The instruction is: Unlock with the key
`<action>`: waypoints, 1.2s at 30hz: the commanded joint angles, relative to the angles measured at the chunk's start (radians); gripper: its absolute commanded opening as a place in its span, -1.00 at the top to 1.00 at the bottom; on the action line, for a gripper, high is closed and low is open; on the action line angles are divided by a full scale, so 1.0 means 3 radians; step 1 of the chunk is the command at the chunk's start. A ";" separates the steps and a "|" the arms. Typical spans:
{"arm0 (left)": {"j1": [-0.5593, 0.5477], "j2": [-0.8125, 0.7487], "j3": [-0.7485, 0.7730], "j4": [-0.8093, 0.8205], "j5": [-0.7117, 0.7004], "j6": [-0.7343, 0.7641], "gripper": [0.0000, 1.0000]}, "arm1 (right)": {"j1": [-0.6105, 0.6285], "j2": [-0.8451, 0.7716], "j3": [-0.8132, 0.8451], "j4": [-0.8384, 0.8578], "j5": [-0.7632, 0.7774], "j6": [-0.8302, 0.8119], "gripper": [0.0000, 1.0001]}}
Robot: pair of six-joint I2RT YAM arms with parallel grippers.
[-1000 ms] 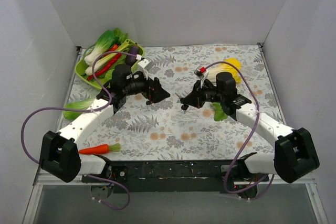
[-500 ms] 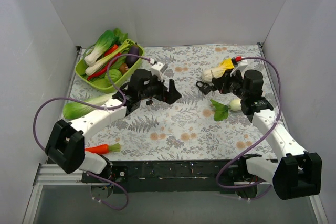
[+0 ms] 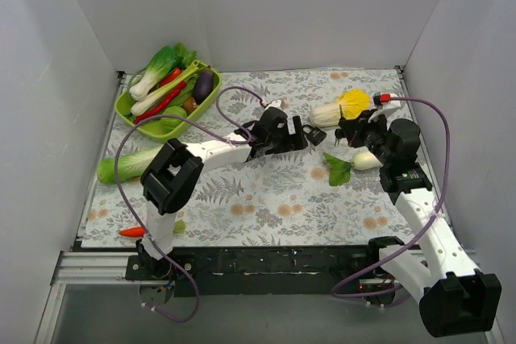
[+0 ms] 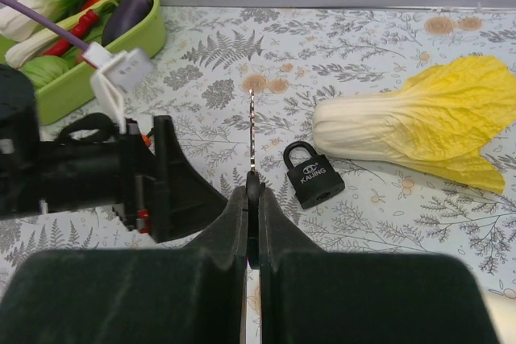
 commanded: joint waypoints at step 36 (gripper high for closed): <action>0.0438 0.1620 0.0600 0.0872 0.0900 -0.1306 0.09 | -0.0008 -0.0538 0.0014 -0.0042 0.0026 0.0026 0.97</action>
